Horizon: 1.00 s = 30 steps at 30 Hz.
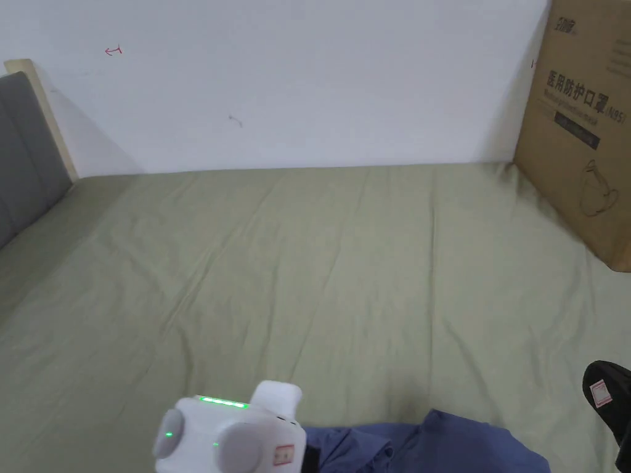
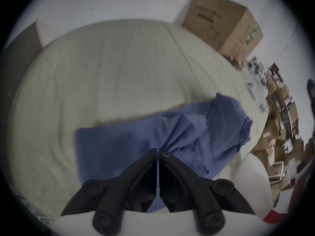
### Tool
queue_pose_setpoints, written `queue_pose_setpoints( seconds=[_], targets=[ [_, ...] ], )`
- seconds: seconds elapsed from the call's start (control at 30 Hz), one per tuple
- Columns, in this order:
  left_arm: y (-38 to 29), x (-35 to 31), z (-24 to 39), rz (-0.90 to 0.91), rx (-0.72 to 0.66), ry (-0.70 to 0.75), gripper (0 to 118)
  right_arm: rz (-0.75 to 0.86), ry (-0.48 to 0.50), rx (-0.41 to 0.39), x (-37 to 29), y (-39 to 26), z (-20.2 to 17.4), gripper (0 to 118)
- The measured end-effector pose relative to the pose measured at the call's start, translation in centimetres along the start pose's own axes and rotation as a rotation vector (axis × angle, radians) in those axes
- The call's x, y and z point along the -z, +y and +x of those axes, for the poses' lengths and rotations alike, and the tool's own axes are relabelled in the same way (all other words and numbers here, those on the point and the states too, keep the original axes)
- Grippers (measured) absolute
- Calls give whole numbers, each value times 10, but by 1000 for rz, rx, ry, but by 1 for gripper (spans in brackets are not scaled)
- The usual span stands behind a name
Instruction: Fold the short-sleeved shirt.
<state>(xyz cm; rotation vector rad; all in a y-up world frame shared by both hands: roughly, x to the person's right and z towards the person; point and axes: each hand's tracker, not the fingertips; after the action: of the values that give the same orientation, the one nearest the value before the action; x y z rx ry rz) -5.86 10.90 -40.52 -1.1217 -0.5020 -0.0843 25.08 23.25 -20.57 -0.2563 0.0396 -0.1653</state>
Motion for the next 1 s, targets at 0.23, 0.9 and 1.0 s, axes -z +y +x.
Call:
queue_pose_setpoints(
  seconds=[0.23, 0.9, 1.0],
  targets=[
    [5, 23, 45, -42, -35, -242, 2, -35, -38, 16, 2, -4, 11, 0],
    [-90, -34, -207, 193, -691, -736, 118, -108, -29, 14, 18, 1, -14, 0],
    [-97, 2, -224, 133, -794, -852, 118, -138, -20, 10, 27, -3, -20, 0]
  ],
)
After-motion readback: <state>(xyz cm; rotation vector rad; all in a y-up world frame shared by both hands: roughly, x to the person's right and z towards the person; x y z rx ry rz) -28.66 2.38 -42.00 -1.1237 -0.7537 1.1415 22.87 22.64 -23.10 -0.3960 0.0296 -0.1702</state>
